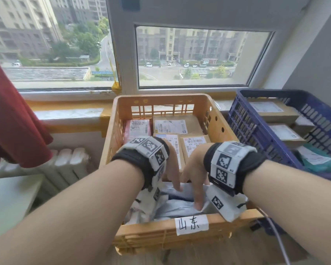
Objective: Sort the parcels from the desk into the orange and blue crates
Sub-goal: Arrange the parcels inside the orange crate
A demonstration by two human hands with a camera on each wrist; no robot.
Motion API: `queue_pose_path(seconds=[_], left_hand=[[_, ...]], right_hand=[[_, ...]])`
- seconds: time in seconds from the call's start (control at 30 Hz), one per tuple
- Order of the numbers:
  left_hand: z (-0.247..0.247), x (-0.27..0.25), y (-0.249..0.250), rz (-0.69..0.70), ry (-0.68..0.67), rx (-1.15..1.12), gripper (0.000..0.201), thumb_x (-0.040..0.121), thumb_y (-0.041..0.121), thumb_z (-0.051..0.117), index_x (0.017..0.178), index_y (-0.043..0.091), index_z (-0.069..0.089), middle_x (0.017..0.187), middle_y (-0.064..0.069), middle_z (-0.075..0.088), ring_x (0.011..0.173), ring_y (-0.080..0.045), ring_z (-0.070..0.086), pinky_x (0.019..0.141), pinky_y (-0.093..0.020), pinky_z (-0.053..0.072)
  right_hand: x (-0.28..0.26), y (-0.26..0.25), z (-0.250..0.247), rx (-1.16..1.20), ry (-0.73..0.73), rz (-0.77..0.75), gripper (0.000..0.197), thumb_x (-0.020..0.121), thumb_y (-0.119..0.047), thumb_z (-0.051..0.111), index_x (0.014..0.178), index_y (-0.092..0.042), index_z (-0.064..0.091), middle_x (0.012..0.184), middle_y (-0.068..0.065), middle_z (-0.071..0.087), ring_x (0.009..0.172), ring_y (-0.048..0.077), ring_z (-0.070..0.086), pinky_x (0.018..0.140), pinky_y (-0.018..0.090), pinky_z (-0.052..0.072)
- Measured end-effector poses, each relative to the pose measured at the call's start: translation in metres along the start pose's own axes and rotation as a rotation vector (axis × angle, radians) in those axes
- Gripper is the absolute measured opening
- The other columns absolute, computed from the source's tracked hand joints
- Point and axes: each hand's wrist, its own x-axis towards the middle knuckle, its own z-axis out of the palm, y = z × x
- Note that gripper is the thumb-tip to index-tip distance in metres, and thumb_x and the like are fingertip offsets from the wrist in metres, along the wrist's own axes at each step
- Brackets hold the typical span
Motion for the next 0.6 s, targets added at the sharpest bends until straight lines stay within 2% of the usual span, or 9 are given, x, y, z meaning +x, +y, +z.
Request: queue_pose_path(seconds=[0.07, 0.13, 0.17, 0.23, 0.3, 0.37, 0.43, 0.5, 0.6], left_hand=[[0.014, 0.014, 0.001, -0.018, -0.134, 0.041, 0.066, 0.087, 0.062, 0.055, 0.136, 0.018, 0.05, 0.133, -0.003, 0.058, 0.115, -0.023, 0.057, 0.09, -0.037, 0.05], [0.024, 0.022, 0.003, -0.019, -0.13, 0.118, 0.058, 0.087, 0.064, 0.054, 0.123, 0.019, 0.057, 0.124, -0.002, 0.063, 0.105, -0.02, 0.06, 0.078, -0.034, 0.05], [0.025, 0.022, 0.005, -0.008, -0.106, 0.173, 0.057, 0.087, 0.065, 0.053, 0.12, 0.019, 0.058, 0.122, -0.002, 0.064, 0.102, -0.019, 0.06, 0.079, -0.034, 0.05], [0.023, 0.018, 0.008, 0.007, -0.078, 0.191, 0.061, 0.088, 0.062, 0.054, 0.13, 0.019, 0.054, 0.128, -0.001, 0.06, 0.1, -0.018, 0.057, 0.079, -0.034, 0.048], [0.018, 0.012, 0.008, 0.003, -0.039, 0.116, 0.061, 0.088, 0.056, 0.058, 0.137, 0.021, 0.05, 0.133, -0.001, 0.056, 0.101, -0.019, 0.054, 0.078, -0.032, 0.044], [0.013, 0.008, 0.003, 0.019, 0.068, 0.066, 0.059, 0.084, 0.055, 0.064, 0.133, 0.023, 0.054, 0.126, -0.002, 0.059, 0.105, -0.021, 0.057, 0.084, -0.033, 0.045], [0.008, 0.003, -0.002, 0.007, 0.047, 0.041, 0.06, 0.081, 0.056, 0.067, 0.131, 0.024, 0.056, 0.122, -0.001, 0.062, 0.105, -0.019, 0.059, 0.089, -0.033, 0.046], [0.001, -0.004, -0.006, 0.007, 0.038, -0.056, 0.049, 0.086, 0.049, 0.065, 0.125, 0.019, 0.061, 0.121, 0.0, 0.066, 0.107, -0.018, 0.063, 0.093, -0.033, 0.049], [-0.007, -0.008, -0.014, 0.035, 0.262, -0.346, 0.018, 0.092, 0.026, 0.063, 0.096, 0.009, 0.068, 0.105, -0.006, 0.073, 0.094, -0.018, 0.07, 0.077, -0.025, 0.053]], right_hand=[[0.001, 0.0, 0.002, 0.045, -0.055, -0.038, 0.085, 0.086, -0.046, 0.071, 0.155, -0.027, 0.025, 0.149, 0.006, 0.046, 0.134, 0.027, 0.046, 0.111, 0.045, 0.038], [0.002, 0.0, 0.003, 0.073, -0.103, -0.064, 0.078, 0.089, -0.042, 0.068, 0.155, -0.026, 0.028, 0.147, 0.008, 0.047, 0.134, 0.027, 0.046, 0.112, 0.046, 0.038], [0.004, -0.001, 0.003, 0.082, -0.118, -0.072, 0.076, 0.089, -0.041, 0.068, 0.153, -0.027, 0.031, 0.143, 0.007, 0.051, 0.133, 0.027, 0.047, 0.112, 0.048, 0.038], [0.009, -0.002, 0.001, 0.077, -0.116, -0.073, 0.074, 0.088, -0.042, 0.069, 0.152, -0.028, 0.034, 0.133, 0.003, 0.057, 0.125, 0.024, 0.052, 0.111, 0.048, 0.039], [0.01, -0.002, -0.003, 0.064, -0.073, -0.07, 0.075, 0.087, -0.044, 0.07, 0.152, -0.029, 0.035, 0.145, 0.002, 0.051, 0.11, 0.021, 0.056, 0.108, 0.046, 0.041], [0.006, 0.003, -0.009, 0.122, 0.031, -0.098, 0.066, 0.089, -0.043, 0.068, 0.149, -0.03, 0.042, 0.147, -0.001, 0.05, 0.101, 0.016, 0.059, 0.101, 0.04, 0.046], [0.002, 0.011, -0.012, 0.278, 0.17, -0.116, 0.053, 0.09, -0.038, 0.069, 0.14, -0.025, 0.054, 0.134, -0.002, 0.062, 0.101, 0.015, 0.064, 0.091, 0.036, 0.053], [0.001, 0.02, -0.012, 0.398, 0.314, -0.111, 0.039, 0.092, -0.032, 0.068, 0.127, -0.017, 0.065, 0.115, 0.002, 0.071, 0.098, 0.017, 0.068, 0.087, 0.035, 0.058], [0.01, 0.029, -0.009, 0.478, 0.603, -0.044, 0.024, 0.095, -0.025, 0.062, 0.109, -0.009, 0.071, 0.094, 0.005, 0.073, 0.082, 0.016, 0.067, 0.076, 0.028, 0.058]])
